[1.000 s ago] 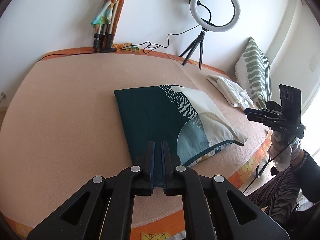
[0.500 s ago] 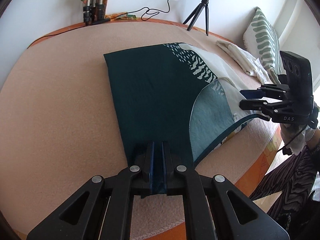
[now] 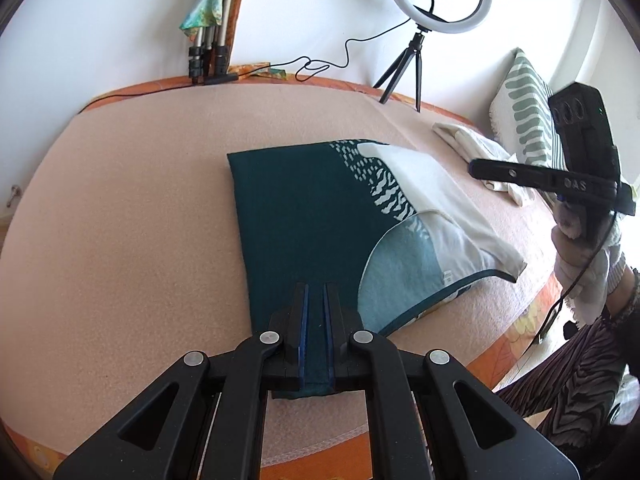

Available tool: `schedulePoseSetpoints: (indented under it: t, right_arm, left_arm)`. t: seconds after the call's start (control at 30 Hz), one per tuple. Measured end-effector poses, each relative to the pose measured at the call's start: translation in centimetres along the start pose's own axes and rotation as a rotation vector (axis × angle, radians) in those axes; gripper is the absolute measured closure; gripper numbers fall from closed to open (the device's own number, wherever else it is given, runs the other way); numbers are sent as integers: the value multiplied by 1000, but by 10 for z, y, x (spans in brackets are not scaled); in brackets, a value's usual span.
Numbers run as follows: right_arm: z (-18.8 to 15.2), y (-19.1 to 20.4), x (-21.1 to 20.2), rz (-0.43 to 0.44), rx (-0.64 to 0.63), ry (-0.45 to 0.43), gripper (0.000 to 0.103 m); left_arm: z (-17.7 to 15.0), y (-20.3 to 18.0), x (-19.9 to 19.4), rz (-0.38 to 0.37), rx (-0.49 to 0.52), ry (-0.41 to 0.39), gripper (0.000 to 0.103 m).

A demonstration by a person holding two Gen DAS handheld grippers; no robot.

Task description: Fold small clothes

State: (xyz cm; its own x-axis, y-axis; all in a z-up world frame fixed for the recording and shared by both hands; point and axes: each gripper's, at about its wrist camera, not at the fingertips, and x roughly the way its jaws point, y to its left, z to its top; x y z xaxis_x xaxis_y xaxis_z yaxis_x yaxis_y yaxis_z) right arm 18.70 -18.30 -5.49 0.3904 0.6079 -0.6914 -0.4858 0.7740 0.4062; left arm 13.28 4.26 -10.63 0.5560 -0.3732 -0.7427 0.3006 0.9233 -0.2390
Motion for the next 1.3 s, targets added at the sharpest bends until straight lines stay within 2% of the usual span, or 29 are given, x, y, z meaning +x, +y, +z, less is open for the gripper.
schedulePoseSetpoints:
  t: [0.07, 0.2, 0.27, 0.43, 0.9, 1.17, 1.23, 1.27, 1.3]
  right_arm:
    - [18, -3, 11, 10, 52, -18, 86]
    - [45, -5, 50, 27, 99, 4, 87]
    - [52, -5, 70, 27, 104, 37, 87]
    - [54, -12, 104, 7, 136, 95, 87]
    - [55, -17, 121, 15, 145, 117, 87]
    - [52, -13, 132, -5, 110, 140, 87]
    - [51, -14, 134, -8, 103, 143, 87]
    - [51, -15, 134, -9, 96, 143, 87]
    - [51, -16, 134, -23, 87, 140, 94]
  left_arm:
    - [4, -6, 2, -8, 1, -1, 98]
    - [6, -9, 6, -13, -9, 6, 97]
    - [4, -9, 8, -6, -19, 4, 94]
    - [-4, -8, 21, 32, -15, 49, 93]
    - [-2, -22, 25, 56, 44, 64, 93]
    - [-11, -17, 38, 52, 65, 128, 93]
    - [-14, -17, 36, 51, 89, 118, 93]
    - [-16, -17, 34, 51, 100, 116, 93]
    - [-18, -16, 33, 47, 103, 111, 93]
